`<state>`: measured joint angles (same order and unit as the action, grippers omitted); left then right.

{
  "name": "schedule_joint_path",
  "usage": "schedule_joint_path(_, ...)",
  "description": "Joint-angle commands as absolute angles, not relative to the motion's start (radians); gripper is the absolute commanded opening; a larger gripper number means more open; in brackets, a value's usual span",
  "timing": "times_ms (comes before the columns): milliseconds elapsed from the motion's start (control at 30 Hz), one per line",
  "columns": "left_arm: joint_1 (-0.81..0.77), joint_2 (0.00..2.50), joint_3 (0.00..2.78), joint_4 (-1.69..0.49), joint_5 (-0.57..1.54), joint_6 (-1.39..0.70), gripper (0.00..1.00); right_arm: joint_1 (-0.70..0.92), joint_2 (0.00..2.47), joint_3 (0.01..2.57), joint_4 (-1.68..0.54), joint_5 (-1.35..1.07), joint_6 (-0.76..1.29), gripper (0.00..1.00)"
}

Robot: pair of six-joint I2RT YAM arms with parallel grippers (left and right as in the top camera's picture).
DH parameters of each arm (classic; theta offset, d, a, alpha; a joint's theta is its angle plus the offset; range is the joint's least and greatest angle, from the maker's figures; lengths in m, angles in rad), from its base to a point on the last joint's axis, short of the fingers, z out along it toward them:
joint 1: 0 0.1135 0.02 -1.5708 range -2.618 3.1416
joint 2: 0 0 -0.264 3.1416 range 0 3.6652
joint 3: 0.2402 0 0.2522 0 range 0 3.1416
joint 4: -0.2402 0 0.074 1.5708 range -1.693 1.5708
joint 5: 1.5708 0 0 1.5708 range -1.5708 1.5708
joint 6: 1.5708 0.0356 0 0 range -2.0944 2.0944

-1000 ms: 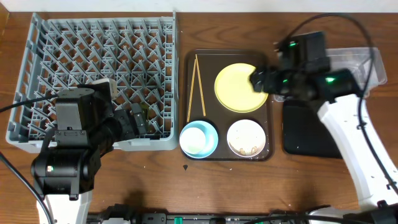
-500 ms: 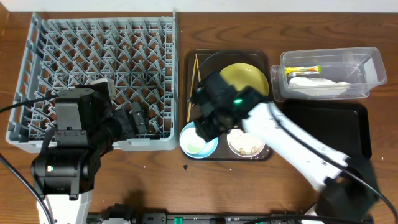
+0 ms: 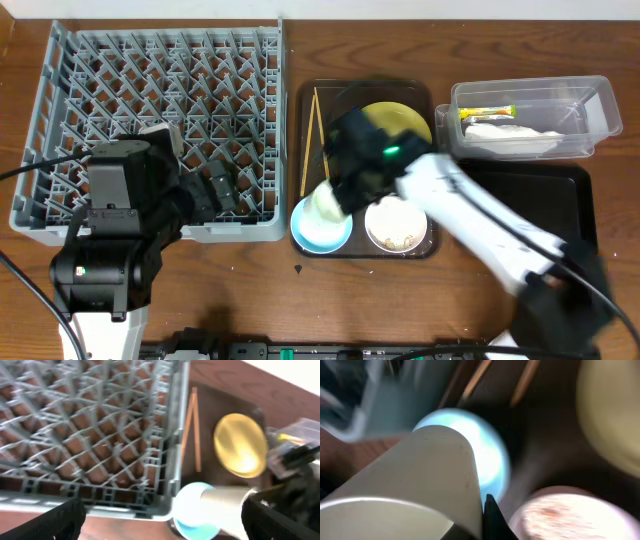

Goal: Sort waste into correct bins and load items into the dishwasher
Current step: 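Grasp the white cup from the light-blue bowl with the right gripper, then lift the white cup and hand it to the left gripper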

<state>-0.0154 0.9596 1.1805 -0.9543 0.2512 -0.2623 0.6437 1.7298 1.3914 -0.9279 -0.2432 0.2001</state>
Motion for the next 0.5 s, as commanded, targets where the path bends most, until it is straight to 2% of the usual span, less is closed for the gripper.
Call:
schedule_joint_path(0,-0.011,0.972,1.202,-0.901,0.514,-0.265,0.99,0.498,1.589,1.394,-0.882,-0.376,0.134,0.01)
schedule_joint_path(100,-0.011,0.998,1.202,-0.825,0.764,-0.268,0.98,0.398,1.544,1.394,-0.807,-0.653,0.033,0.01)
schedule_joint_path(233,-0.011,1.047,1.202,-0.744,1.021,-0.29,0.98,0.3,1.532,1.394,-0.704,-1.155,-0.085,0.01)
schedule_joint_path(367,-0.012,1.084,1.202,-0.67,1.264,-0.295,0.98,0.311,1.531,1.394,-0.642,-1.316,-0.087,0.01)
schedule_joint_path(467,-0.013,1.1,1.202,-0.676,1.319,-0.295,0.98,0.344,1.531,1.394,-0.552,-1.38,-0.044,0.01)
